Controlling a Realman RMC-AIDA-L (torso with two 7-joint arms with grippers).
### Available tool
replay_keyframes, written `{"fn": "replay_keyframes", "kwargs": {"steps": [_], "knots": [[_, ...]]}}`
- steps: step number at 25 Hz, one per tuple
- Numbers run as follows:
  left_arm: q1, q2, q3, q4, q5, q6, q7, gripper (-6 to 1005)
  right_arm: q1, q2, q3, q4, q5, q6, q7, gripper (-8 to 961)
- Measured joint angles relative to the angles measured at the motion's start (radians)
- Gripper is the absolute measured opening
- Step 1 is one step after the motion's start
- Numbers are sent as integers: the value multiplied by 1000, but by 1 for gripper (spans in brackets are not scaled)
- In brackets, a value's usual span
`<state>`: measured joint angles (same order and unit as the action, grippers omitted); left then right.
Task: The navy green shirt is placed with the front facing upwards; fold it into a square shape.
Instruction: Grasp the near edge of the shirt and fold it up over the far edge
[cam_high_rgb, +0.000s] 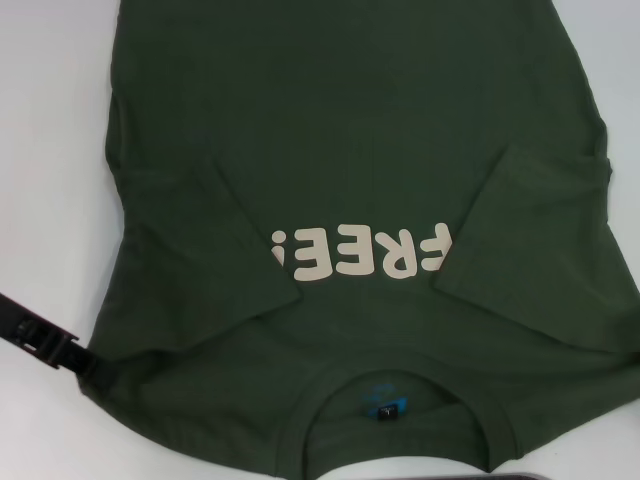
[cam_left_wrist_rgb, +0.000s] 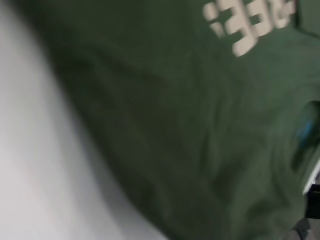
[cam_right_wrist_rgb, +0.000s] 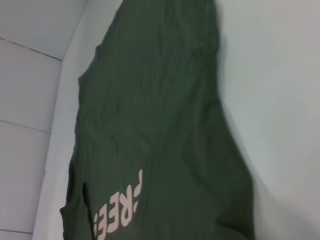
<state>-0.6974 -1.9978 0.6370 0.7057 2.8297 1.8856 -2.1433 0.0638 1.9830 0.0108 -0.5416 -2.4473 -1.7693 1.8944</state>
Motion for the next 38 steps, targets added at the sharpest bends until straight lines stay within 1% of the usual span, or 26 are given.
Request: {"fn": "replay_keyframes", "kwargs": {"steps": [7,15,18,22,26,29,31,32,33,38], "knots": [[-34,-8,-3,-25,-67,-14,35,35,58,-9,-4,0,0,-8,-1,74],[-40,-9,-6,-25,-135,-56,27,34,137,-14,-11,0,-5,-14,10,74],[-41,-5,-8,-18,-179,-60,19,34,169,-21,-12,0,-5,-13,24,73],[-51,3,-23,-1,-247,-68,-3,34,215,-25,-14,0,-6,-9,48,73],[-77,14,-45,12,-293,-90,-44,34,271,-30,-20,-1,-6,-4,71,73],[-103,17,-49,13,-319,-118,-69,34,318,-36,-23,-1,-6,8,81,73],[-123,15,-51,13,-325,-154,-81,34,348,-38,-28,-1,-6,20,91,74],[-123,15,-51,13,-325,-154,-81,34,362,-39,-30,-1,-5,27,95,74],[-151,10,-58,10,-340,-198,-90,34,377,-40,-33,-1,-3,36,100,74],[-187,7,-57,5,-390,-239,-93,34,457,-49,-59,-6,0,86,124,74]]}}
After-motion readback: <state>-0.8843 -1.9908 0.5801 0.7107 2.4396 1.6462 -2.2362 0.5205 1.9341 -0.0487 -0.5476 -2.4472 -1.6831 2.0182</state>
